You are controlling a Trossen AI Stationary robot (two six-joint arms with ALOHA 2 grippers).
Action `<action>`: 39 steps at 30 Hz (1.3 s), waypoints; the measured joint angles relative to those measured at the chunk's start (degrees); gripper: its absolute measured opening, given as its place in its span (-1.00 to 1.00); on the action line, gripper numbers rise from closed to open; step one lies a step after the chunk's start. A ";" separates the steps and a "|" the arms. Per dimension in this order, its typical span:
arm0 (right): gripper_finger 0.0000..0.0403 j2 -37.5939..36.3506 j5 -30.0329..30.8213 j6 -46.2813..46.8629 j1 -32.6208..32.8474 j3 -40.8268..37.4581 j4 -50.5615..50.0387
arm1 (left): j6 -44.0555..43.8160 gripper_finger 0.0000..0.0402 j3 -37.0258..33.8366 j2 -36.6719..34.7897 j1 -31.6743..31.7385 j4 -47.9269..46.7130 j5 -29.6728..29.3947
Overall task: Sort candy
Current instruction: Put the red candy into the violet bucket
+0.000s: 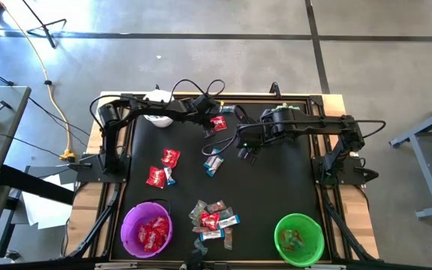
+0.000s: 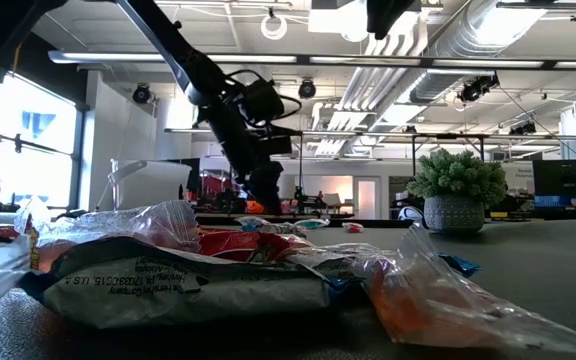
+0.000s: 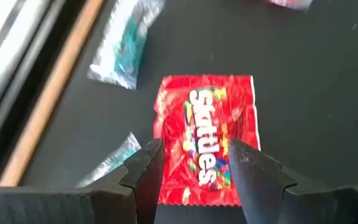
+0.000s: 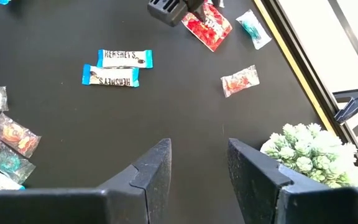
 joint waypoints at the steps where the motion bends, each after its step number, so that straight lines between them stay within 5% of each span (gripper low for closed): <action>1: -0.25 0.00 -0.06 0.00 0.00 0.00 -0.01 | 0.02 -0.16 0.00 0.50 0.04 0.11 -0.08; 16: -0.25 0.00 -0.17 1.06 0.00 0.00 -0.01 | -0.42 -0.21 0.17 3.65 0.08 1.59 -1.39; 28: -0.25 0.00 -0.50 1.01 0.00 0.00 -0.01 | -4.74 -0.96 0.15 3.67 0.14 -1.83 -4.67; 39: -0.25 0.00 -0.54 0.85 0.00 0.00 -0.01 | -11.45 -1.00 -0.15 1.43 -0.25 -4.08 1.41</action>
